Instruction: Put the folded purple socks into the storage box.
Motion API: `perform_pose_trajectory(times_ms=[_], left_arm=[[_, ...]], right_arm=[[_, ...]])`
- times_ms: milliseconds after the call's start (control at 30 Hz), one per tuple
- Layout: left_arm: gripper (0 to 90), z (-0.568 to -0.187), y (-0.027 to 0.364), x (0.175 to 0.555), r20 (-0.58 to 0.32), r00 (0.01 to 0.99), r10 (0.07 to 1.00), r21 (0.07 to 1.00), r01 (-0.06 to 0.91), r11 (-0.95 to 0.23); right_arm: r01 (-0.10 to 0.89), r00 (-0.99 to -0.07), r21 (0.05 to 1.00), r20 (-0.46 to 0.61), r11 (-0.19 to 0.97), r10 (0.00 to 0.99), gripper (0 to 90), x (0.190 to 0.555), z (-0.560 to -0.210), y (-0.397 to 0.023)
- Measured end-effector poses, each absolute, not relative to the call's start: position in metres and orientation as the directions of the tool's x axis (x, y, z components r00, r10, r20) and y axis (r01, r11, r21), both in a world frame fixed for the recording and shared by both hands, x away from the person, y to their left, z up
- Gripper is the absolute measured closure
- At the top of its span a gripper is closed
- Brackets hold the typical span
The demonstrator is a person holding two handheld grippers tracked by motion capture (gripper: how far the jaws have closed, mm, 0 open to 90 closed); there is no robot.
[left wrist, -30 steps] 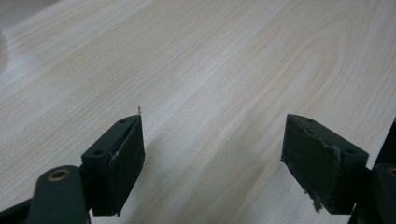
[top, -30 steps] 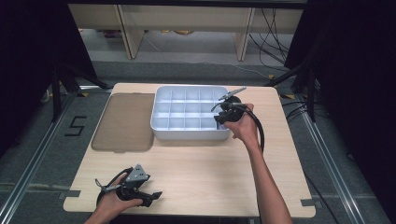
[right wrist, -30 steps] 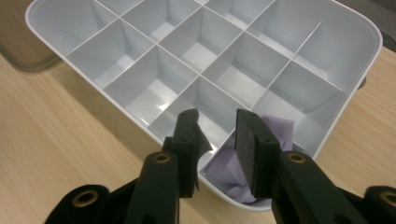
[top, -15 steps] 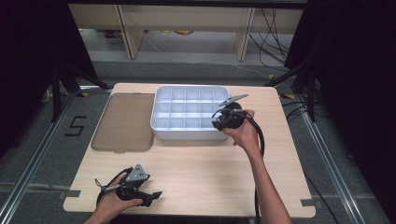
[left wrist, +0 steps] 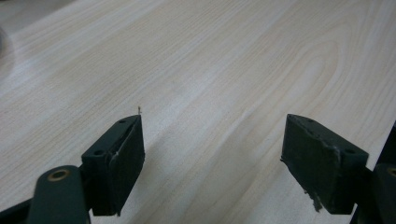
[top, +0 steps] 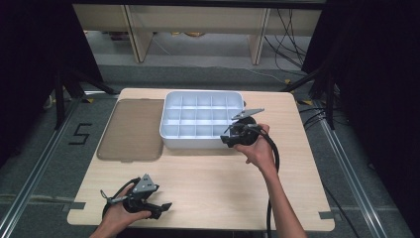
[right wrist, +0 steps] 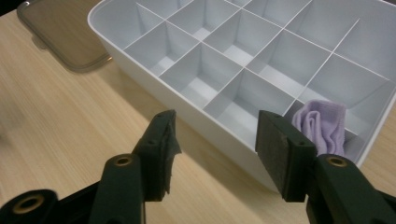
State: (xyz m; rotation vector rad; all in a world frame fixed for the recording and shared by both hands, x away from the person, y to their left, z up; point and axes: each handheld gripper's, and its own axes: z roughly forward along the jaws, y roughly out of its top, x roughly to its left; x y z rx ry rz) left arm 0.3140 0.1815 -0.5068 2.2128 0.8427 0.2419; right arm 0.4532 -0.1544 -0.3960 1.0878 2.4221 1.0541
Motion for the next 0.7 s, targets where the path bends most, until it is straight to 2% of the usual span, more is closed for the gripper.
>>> perform_pose_trajectory(times_ms=[233, 300, 333, 600, 633, 667, 700], left_arm=[[20.7, -0.507, 0.181, 0.314, -0.08, 0.768, 0.636, 0.704, 0.495, -0.509], [20.7, -0.507, 0.181, 0.314, -0.091, 0.769, 0.632, 0.712, 0.494, -0.499], [20.7, -0.506, 0.181, 0.314, -0.085, 0.773, 0.629, 0.707, 0.492, -0.508], [20.7, -0.506, 0.182, 0.313, -0.096, 0.766, 0.636, 0.709, 0.501, -0.497], [20.7, -0.506, 0.182, 0.313, -0.103, 0.765, 0.636, 0.71, 0.505, -0.491], [20.7, -0.506, 0.183, 0.315, -0.08, 0.772, 0.63, 0.711, 0.487, -0.507], [20.7, -0.506, 0.183, 0.314, -0.086, 0.771, 0.632, 0.711, 0.491, -0.502]], right_arm=[[0.519, -0.669, 0.754, 0.066, 0.402, 0.741, 39.9, 0.441, -0.404, -0.149], [0.542, -0.66, 0.746, 0.094, 0.386, 0.745, 37.6, 0.438, -0.407, -0.145], [0.529, -0.674, 0.742, 0.073, 0.412, 0.735, 37.6, 0.439, -0.408, -0.145], [0.528, -0.665, 0.753, 0.079, 0.392, 0.743, 36.2, 0.434, -0.416, -0.142], [0.548, -0.668, 0.73, 0.087, 0.409, 0.739, 35.8, 0.432, -0.413, -0.142], [0.556, -0.656, 0.734, 0.099, 0.39, 0.748, 35.6, 0.43, -0.413, -0.14], [0.537, -0.672, 0.736, 0.078, 0.413, 0.736, 34.7, 0.431, -0.414, -0.141]])
